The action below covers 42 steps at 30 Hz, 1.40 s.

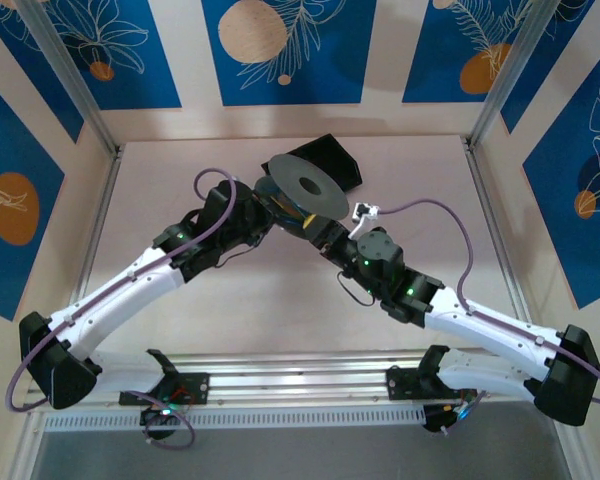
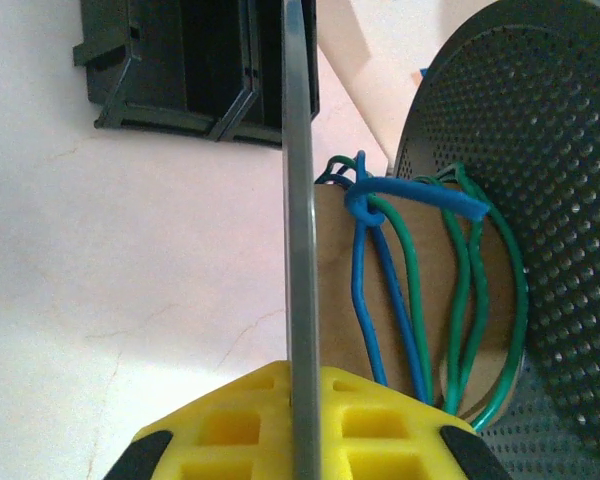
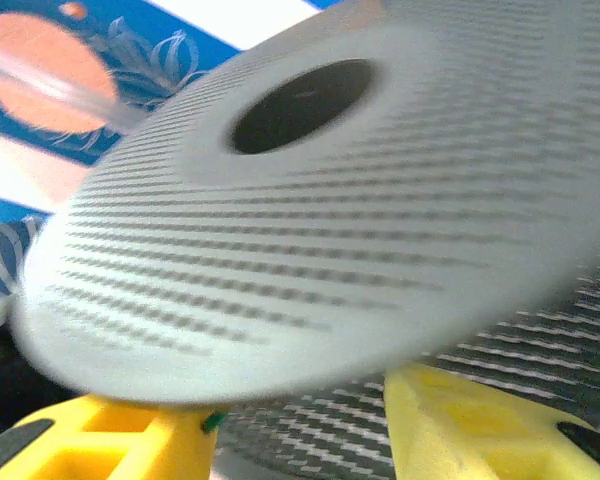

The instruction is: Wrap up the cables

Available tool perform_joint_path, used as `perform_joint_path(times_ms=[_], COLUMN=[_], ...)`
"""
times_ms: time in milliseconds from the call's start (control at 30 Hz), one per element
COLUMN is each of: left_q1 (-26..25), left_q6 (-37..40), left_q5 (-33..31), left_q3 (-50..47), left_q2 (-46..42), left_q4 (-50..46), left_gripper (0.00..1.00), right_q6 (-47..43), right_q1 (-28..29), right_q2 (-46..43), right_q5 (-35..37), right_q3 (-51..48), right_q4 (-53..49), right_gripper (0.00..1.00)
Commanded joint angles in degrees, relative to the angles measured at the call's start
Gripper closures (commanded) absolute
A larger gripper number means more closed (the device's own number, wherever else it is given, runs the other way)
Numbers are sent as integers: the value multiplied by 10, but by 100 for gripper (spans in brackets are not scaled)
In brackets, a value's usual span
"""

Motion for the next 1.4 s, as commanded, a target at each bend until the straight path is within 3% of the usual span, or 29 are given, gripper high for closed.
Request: perform_joint_path(times_ms=[0, 200, 467, 633, 700, 1100, 1367], left_q1=[-8, -9, -8, -7, -5, 5, 5], left_q6=[20, 40, 90, 154, 186, 437, 485], left_q5=[8, 13, -13, -51, -62, -65, -44], left_q3=[44, 67, 91, 108, 116, 164, 124], left_q2=[-13, -3, -8, -28, -38, -139, -221], left_q4=[36, 20, -19, -60, -75, -242, -310], left_gripper=[100, 100, 100, 100, 100, 100, 100], right_q6=[-106, -197, -224, -262, -288, -391, -375], right_q1=[13, 22, 27, 27, 25, -1, -5], right_q2=[2, 29, 22, -37, -72, -221, -224], right_q5=[-34, -118, -179, -200, -201, -169, -189], right_q3=[46, 103, 140, 159, 162, 159, 118], right_q4=[18, 18, -4, -67, -103, -375, -388], right_gripper=[50, 44, 39, 22, 0, 1, 1])
